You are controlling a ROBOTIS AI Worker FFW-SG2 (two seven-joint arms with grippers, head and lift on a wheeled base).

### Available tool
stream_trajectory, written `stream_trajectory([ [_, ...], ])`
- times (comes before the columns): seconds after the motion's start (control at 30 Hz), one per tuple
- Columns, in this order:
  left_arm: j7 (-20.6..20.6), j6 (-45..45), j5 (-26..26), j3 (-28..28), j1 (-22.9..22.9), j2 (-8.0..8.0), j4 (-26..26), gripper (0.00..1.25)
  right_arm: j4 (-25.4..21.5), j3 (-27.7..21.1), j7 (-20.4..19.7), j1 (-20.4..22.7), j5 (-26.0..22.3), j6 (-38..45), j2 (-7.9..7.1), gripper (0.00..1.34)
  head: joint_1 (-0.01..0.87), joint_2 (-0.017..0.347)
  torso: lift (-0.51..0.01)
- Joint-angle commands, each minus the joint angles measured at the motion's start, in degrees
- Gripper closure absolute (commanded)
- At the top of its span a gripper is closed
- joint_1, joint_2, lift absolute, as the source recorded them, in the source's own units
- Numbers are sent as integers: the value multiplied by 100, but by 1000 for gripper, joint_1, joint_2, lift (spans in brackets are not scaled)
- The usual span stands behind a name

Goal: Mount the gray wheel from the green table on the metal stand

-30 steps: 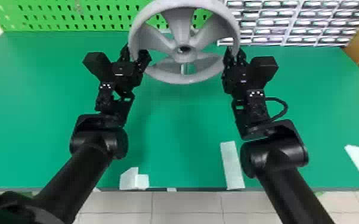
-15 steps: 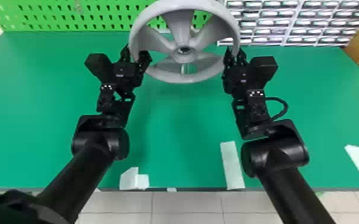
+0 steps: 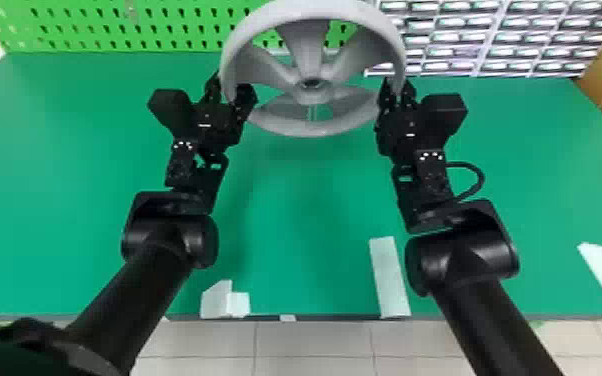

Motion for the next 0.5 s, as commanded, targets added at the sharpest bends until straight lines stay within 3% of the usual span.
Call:
stream_trajectory([
  [0.0, 771, 0, -70, -15, -13, -14, -1, 857, 6, 24, -509, -11, 7, 0, 14, 1179, 867, 52, -100],
  [0.47, 894, 79, -141, 46, -4, -14, -10, 854, 6, 59, -553, -81, 7, 123, 23, 1179, 867, 52, -100],
])
